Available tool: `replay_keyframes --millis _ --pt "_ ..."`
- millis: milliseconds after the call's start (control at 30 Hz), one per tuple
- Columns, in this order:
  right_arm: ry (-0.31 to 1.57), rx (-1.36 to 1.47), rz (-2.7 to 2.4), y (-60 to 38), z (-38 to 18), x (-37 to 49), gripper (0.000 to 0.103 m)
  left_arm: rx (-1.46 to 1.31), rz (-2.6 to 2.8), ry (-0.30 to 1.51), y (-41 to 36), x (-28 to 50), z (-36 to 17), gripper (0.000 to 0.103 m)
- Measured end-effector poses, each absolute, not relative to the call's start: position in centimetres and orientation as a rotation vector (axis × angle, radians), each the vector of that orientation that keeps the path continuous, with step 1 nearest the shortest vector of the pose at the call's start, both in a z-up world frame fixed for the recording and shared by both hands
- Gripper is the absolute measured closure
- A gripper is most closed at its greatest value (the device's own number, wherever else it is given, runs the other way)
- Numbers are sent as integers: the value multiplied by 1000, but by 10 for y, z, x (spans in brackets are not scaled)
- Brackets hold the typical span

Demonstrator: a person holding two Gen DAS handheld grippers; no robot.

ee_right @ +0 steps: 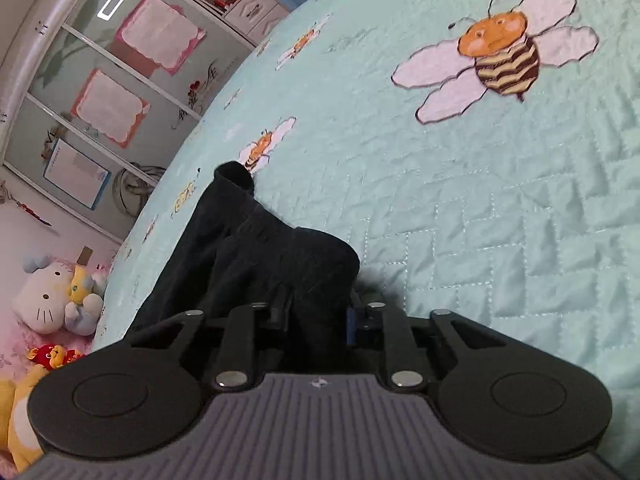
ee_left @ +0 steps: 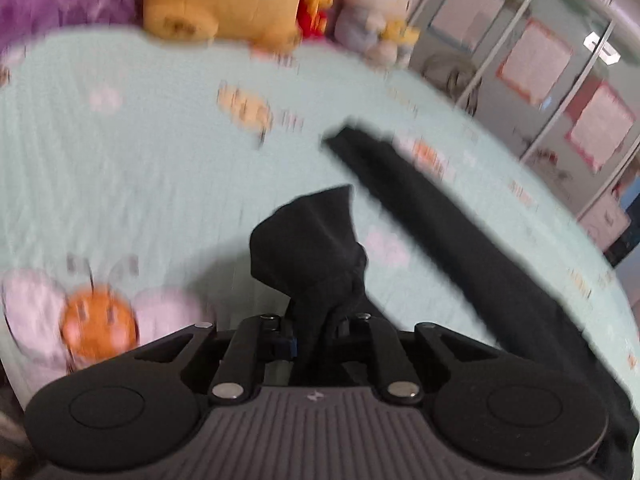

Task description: Fold clothes

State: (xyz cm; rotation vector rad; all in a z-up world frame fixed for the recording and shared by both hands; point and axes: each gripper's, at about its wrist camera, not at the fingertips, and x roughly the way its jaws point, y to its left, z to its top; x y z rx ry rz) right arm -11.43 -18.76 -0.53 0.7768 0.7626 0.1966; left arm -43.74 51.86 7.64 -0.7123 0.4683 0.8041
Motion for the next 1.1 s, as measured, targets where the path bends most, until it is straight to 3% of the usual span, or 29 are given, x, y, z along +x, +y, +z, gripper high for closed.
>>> replay_keyframes --millis 167,267,433,467,533,567,600,733,867,1000,1100 --pt "785 794 212 -195 21 -151 86 -666 853 333 527 -471 127 90" --pt "809 776 237 -187 24 -173 86 -619 928 319 535 -487 130 89" --pt "914 713 214 -168 -4 -190 84 -679 1057 569 561 -475 76 84" --pt "904 695 215 -167 -6 -192 83 -699 1084 603 564 -475 66 80" --pt "875 615 219 -163 2 -195 77 -744 1161 575 560 -483 58 62" --pt "859 553 216 -159 8 -196 67 -761 1198 550 557 -488 57 48" --pt "842 491 214 -155 14 -197 60 -770 1224 530 555 -492 58 44" --pt "686 78 122 -122 45 -206 56 -824 1287 491 553 -487 68 43" --pt "518 -209 113 -91 71 -218 53 -978 1313 410 560 -492 79 34" --pt "612 38 444 -80 75 -206 53 -1168 1342 241 581 -533 89 33" --pt "748 264 569 -84 45 -187 54 -1103 1200 278 561 -507 99 34"
